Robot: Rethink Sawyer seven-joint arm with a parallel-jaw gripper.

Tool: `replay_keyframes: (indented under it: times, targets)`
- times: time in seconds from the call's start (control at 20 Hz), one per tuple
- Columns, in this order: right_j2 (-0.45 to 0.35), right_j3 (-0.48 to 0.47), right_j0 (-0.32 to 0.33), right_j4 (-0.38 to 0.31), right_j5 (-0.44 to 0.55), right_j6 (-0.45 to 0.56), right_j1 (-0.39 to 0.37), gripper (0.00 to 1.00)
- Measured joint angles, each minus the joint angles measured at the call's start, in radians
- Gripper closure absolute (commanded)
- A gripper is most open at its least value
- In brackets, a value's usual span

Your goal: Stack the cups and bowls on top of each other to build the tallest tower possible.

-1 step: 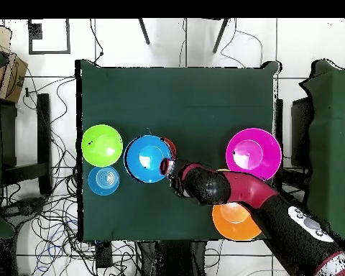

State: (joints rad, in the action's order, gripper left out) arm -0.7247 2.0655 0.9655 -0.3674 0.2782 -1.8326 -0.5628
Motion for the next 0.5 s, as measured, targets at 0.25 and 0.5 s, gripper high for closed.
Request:
replay_keyframes:
  times: [0.25, 0.5]
  targets:
    - [0.0, 0.0, -0.002, 0.0, 0.0, 0.0, 0.009, 1.0]
    - [0.0, 0.0, -0.019, 0.0, 0.0, 0.0, 0.01, 1.0]
